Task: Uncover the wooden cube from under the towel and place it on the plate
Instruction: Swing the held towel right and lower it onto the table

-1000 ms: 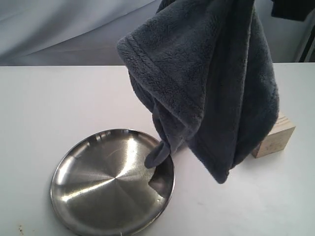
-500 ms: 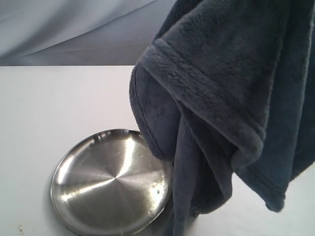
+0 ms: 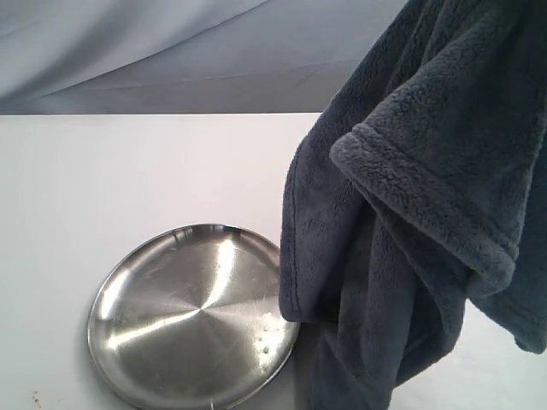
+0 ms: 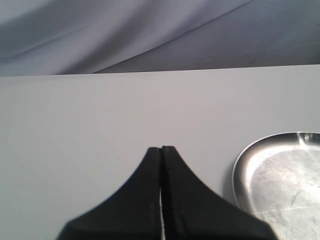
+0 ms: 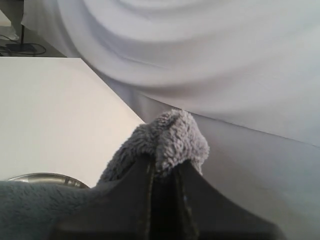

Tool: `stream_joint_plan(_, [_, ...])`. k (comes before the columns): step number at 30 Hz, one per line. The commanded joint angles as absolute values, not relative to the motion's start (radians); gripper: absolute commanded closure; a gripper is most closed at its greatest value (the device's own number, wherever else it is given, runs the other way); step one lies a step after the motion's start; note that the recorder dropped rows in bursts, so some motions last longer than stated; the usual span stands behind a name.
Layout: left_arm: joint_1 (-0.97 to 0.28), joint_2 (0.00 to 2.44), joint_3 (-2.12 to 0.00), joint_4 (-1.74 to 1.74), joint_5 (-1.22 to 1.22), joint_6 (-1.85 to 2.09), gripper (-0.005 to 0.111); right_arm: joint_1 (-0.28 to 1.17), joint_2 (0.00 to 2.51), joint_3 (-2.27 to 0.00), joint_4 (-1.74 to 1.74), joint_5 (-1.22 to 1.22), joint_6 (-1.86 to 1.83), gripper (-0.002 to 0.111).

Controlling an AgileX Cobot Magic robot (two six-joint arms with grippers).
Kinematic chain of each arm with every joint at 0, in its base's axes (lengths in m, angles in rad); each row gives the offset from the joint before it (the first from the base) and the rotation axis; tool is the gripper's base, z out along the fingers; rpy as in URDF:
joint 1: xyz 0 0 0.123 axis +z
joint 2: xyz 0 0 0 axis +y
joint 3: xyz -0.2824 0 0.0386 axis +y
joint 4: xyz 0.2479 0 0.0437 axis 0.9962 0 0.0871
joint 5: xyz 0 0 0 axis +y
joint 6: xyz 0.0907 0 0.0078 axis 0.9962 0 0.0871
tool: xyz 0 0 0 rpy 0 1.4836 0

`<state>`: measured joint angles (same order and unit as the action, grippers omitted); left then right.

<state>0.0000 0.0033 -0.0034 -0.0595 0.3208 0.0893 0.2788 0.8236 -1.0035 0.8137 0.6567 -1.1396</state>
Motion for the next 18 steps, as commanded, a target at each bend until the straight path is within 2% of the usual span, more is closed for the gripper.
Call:
stream_joint_plan(1, [0.001, 0.000, 0.000, -0.065, 0.310, 0.087, 0.107, 0.281, 0.819, -1.003, 0.755, 0.634, -1.074, 0.108])
stream_joint_plan(13, [0.001, 0.000, 0.000, -0.065, 0.310, 0.087, 0.107, 0.281, 0.805, -1.003, 0.334, 0.664, -0.704, 0.108])
stream_joint_plan(18, [0.001, 0.000, 0.000, -0.065, 0.310, 0.087, 0.107, 0.281, 0.769, -1.003, 0.296, 0.657, -0.662, 0.108])
